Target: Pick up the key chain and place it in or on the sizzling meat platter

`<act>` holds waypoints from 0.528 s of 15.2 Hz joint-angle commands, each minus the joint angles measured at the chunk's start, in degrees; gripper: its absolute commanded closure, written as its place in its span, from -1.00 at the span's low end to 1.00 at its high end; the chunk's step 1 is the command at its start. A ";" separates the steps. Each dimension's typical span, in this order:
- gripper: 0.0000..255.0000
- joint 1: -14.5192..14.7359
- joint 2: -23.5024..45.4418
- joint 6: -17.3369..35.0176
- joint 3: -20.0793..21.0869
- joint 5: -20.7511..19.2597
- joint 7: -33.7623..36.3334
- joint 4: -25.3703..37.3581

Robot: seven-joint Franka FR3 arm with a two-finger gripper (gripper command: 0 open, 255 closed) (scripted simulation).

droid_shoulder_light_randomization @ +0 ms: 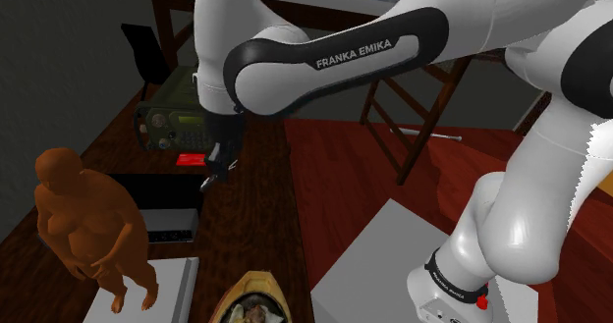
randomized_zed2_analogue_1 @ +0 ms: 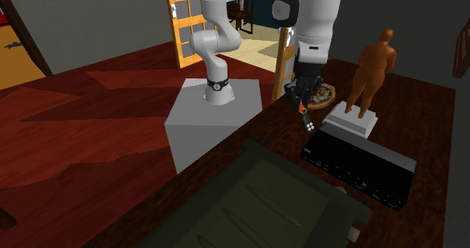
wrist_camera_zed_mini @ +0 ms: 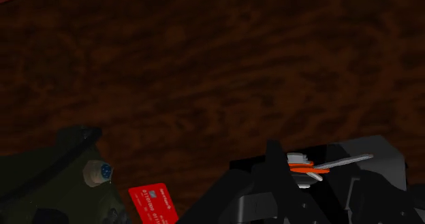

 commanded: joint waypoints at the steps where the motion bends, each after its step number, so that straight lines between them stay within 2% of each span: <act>1: 1.00 0.51 -1.30 -0.33 0.51 0.36 0.89 -0.97; 8: 1.00 4.39 -8.85 0.45 4.34 2.90 7.53 -8.99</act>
